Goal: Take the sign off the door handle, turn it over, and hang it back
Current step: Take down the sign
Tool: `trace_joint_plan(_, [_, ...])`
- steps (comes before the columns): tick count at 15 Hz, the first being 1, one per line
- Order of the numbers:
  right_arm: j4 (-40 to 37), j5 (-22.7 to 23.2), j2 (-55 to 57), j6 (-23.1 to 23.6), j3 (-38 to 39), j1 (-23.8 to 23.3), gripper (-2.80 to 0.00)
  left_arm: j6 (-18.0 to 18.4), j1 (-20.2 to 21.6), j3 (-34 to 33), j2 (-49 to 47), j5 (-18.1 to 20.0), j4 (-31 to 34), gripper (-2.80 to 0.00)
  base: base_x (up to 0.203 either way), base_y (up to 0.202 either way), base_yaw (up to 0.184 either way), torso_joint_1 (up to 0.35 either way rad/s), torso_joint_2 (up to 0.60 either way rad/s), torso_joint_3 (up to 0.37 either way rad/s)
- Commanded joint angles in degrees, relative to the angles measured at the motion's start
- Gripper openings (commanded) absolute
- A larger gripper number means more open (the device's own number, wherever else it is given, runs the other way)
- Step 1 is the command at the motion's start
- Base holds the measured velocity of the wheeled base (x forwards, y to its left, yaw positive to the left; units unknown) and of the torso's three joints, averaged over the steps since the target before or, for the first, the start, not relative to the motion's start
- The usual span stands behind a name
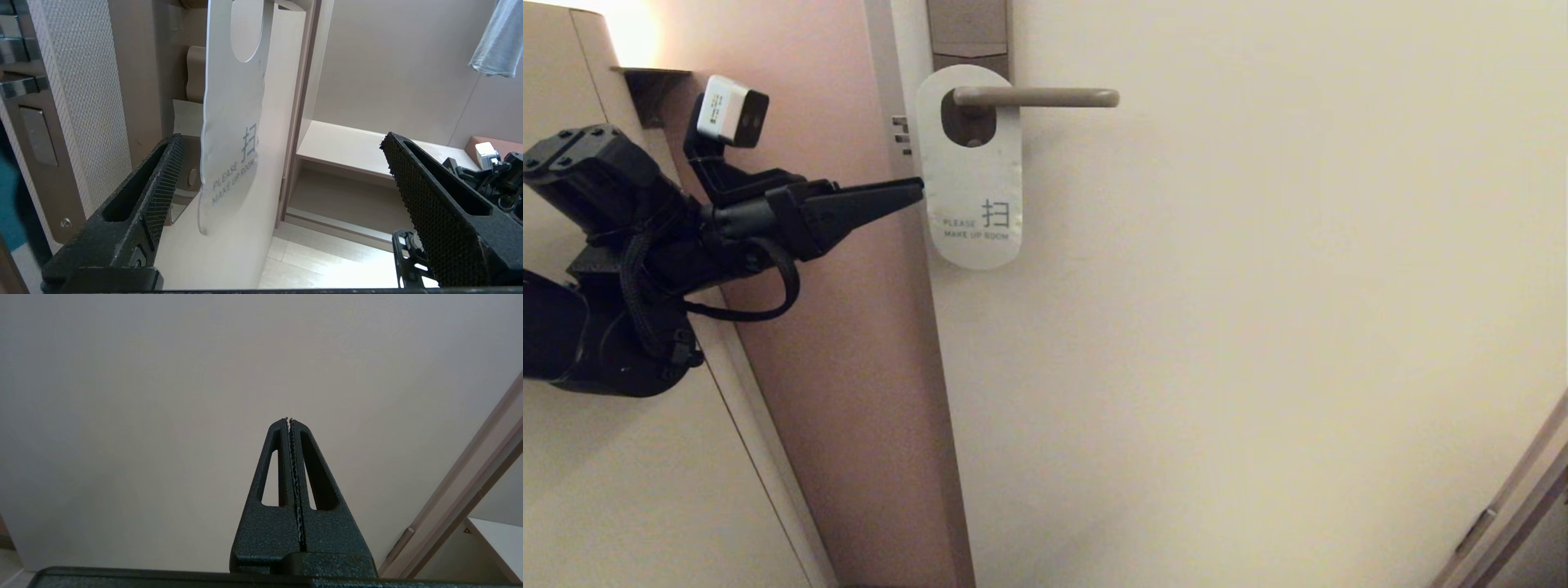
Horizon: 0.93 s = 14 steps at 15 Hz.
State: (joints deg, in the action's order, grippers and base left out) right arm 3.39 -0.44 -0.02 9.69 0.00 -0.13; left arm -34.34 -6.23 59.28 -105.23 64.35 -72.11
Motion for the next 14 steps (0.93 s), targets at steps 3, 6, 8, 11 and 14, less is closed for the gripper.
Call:
trace_joint_plan(3, [0.0, 0.0, 0.0, 0.1, 0.0, 0.0, -2.80, -0.2, -0.5, 0.2, -0.4, 0.3, -0.4, 0.00, 0.000, 0.000, 0.000, 0.000, 0.00, 0.000])
trace_joint_plan(6, [0.0, 0.0, 0.0, 0.1, 0.0, 0.0, -2.80, -0.2, -1.0, 0.0, -0.4, 0.4, -0.4, 0.00, 0.000, 0.000, 0.000, 0.000, 0.00, 0.000])
trace_joint_plan(8, [0.0, 0.0, 0.0, 0.1, 0.0, 0.0, -2.80, -0.2, -1.3, 0.0, -0.4, 0.4, -0.4, 0.00, 0.000, 0.000, 0.000, 0.000, 0.00, 0.000])
trace_joint_plan(11, [0.0, 0.0, 0.0, 0.1, 0.0, 0.0, -2.80, -0.2, -1.9, 0.0, -0.3, 0.4, -0.4, 0.00, 0.000, 0.000, 0.000, 0.000, 0.00, 0.000])
trace_joint_plan(14, [0.0, 0.0, 0.0, 0.1, 0.0, 0.0, -2.80, -0.1, -2.2, -0.4, 0.1, 0.4, -0.5, 0.00, 0.000, 0.000, 0.000, 0.000, 0.00, 0.000])
